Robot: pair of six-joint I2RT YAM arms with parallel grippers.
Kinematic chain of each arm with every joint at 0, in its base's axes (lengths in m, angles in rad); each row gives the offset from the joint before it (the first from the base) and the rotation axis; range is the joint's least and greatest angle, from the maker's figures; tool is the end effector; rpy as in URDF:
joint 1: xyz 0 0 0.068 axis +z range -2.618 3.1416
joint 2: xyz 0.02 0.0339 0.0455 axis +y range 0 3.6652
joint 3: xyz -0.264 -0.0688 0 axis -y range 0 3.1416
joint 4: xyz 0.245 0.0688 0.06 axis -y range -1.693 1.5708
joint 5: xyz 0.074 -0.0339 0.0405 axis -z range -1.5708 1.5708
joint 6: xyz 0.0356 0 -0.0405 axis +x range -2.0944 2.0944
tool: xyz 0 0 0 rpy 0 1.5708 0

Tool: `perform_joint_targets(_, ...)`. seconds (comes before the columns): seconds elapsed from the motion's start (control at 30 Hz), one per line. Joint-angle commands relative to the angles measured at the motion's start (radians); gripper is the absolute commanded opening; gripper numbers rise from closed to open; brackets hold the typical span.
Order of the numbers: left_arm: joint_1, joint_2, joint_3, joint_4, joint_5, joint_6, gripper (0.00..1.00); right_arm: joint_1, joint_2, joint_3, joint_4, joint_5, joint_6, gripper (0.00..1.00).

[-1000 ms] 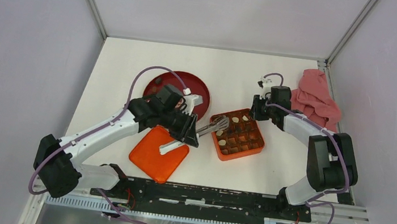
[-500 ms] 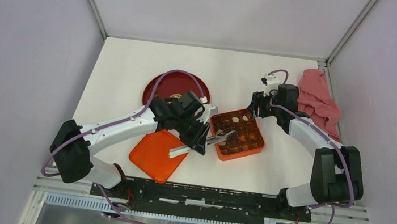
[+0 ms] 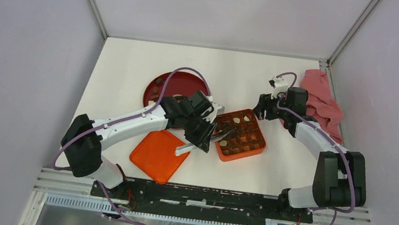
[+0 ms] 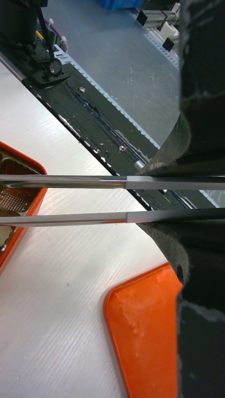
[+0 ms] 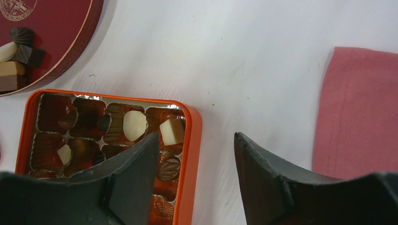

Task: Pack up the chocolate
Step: Adjust the packing box at the center of the board.

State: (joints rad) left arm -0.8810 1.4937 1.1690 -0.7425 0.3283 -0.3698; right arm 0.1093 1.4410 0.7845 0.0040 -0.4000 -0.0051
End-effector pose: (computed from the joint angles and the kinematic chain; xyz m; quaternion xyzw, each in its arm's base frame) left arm 0.1840 -0.2410 0.2611 0.2810 0.9141 -0.2722 0.1066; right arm 0.2981 0.0467 0.2084 -0.1381 0.8721 0.2005 0.4245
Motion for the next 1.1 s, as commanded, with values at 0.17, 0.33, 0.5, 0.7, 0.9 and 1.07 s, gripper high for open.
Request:
perform_joint_targets(0.17, -0.015, 0.005, 0.048, -0.023, -0.031, 0.061, 0.29, -0.023, -0.039, -0.011, 0.046, -0.040, 0.002, 0.67)
perform_joint_targets(0.33, -0.015, 0.010, 0.055, -0.023, -0.030, 0.062, 0.33, -0.029, -0.040, -0.014, 0.050, -0.047, 0.004, 0.67)
perform_joint_targets(0.5, -0.018, 0.008, 0.054, -0.019, -0.029, 0.062, 0.36, -0.030, -0.034, -0.007, 0.048, -0.055, 0.004, 0.68)
perform_joint_targets(0.7, -0.018, 0.003, 0.033, -0.006, 0.001, 0.061, 0.41, -0.031, -0.022, 0.004, 0.040, -0.066, 0.000, 0.69)
perform_joint_targets(0.9, -0.017, -0.012, 0.045, -0.005, -0.038, 0.053, 0.39, -0.032, -0.035, 0.001, 0.039, -0.072, -0.006, 0.69)
perform_joint_targets(1.07, 0.004, -0.071, 0.064, 0.037, -0.080, -0.002, 0.29, -0.034, -0.040, 0.026, 0.006, -0.124, -0.072, 0.70)
